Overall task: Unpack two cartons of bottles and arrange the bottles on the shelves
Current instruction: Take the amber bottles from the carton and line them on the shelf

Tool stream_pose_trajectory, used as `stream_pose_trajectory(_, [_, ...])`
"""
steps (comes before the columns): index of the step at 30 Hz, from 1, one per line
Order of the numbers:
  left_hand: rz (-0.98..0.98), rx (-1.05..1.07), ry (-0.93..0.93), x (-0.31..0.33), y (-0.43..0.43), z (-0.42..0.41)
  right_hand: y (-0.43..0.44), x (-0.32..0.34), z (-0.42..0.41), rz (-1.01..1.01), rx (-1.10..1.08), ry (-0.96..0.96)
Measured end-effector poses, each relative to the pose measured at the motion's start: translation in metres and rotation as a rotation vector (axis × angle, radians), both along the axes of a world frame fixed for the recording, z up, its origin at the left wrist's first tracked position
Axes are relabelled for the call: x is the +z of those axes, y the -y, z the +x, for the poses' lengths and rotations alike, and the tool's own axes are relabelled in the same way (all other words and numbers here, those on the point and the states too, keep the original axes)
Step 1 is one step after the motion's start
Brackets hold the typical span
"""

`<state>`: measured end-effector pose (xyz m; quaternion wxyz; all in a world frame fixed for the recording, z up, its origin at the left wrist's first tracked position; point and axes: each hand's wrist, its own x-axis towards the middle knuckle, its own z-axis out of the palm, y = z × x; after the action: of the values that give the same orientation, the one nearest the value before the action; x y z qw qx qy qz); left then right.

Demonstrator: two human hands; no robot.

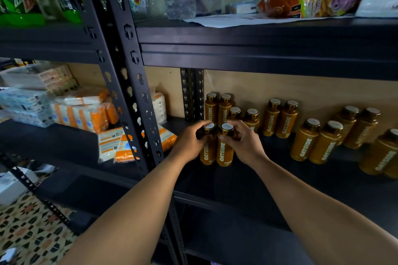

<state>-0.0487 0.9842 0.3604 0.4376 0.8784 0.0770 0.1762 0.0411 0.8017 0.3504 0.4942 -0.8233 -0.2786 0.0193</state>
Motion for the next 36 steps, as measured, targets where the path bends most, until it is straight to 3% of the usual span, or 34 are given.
stream_pose_trajectory(12, [0.138,-0.057,-0.064,0.009,0.001,0.015,0.014,0.005,0.007,-0.027,-0.044,0.068])
stream_pose_trajectory(24, [0.193,-0.11,-0.119,0.024,0.001,0.023,0.022,0.021,0.012,-0.18,0.027,0.111])
stream_pose_trajectory(36, [0.155,-0.097,-0.11,0.025,0.003,0.02,0.024,0.023,0.013,-0.168,0.035,0.142])
